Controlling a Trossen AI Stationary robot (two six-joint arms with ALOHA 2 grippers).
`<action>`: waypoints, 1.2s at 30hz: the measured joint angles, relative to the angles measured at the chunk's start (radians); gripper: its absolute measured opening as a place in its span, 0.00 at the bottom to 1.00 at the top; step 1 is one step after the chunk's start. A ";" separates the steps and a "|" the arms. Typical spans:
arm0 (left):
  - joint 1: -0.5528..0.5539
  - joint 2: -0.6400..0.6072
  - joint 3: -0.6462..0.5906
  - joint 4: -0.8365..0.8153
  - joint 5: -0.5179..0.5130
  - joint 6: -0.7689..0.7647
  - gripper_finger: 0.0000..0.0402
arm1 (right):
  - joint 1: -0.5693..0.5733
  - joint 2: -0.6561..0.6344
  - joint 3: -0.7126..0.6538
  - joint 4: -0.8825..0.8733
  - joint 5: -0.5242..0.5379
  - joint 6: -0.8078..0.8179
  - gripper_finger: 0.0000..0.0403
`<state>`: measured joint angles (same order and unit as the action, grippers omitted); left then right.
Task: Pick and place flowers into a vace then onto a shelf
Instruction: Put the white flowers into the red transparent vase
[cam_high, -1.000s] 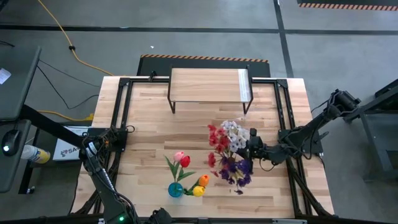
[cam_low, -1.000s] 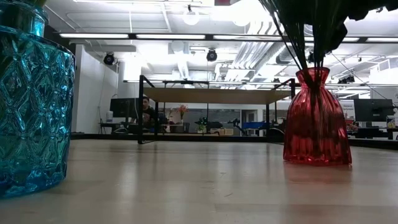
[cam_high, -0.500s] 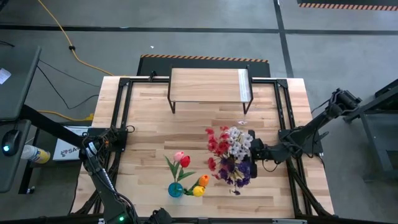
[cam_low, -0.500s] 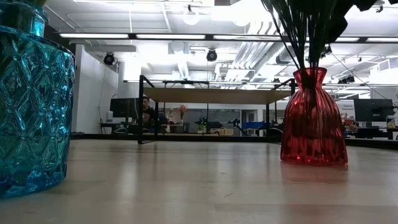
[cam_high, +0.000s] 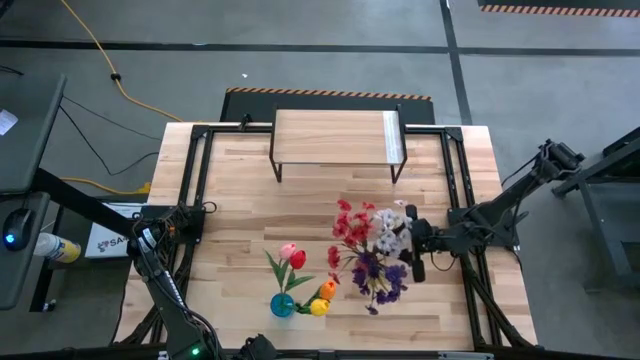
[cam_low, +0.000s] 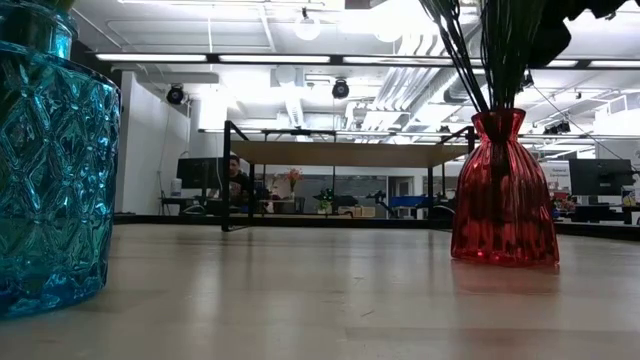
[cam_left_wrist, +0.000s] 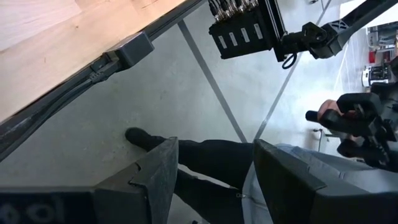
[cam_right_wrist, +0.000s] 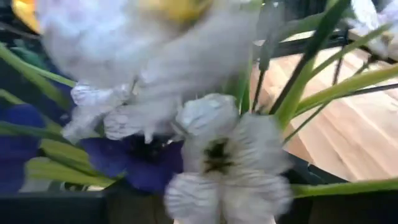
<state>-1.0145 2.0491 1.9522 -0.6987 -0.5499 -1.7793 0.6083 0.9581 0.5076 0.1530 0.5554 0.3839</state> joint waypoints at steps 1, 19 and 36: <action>0.000 0.000 0.000 0.000 0.000 0.002 0.59 | 0.000 -0.005 0.000 -0.004 -0.013 -0.002 0.48; 0.000 0.000 0.000 0.000 0.000 0.001 0.59 | 0.000 -0.159 0.000 -0.252 -0.171 -0.010 0.54; 0.000 0.000 0.000 0.000 -0.010 -0.007 0.59 | 0.000 -0.311 0.000 -0.593 -0.344 0.129 0.54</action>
<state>-1.0142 2.0491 1.9522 -0.6987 -0.5598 -1.7867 0.6083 0.6475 0.5076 -0.4404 0.2110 0.5131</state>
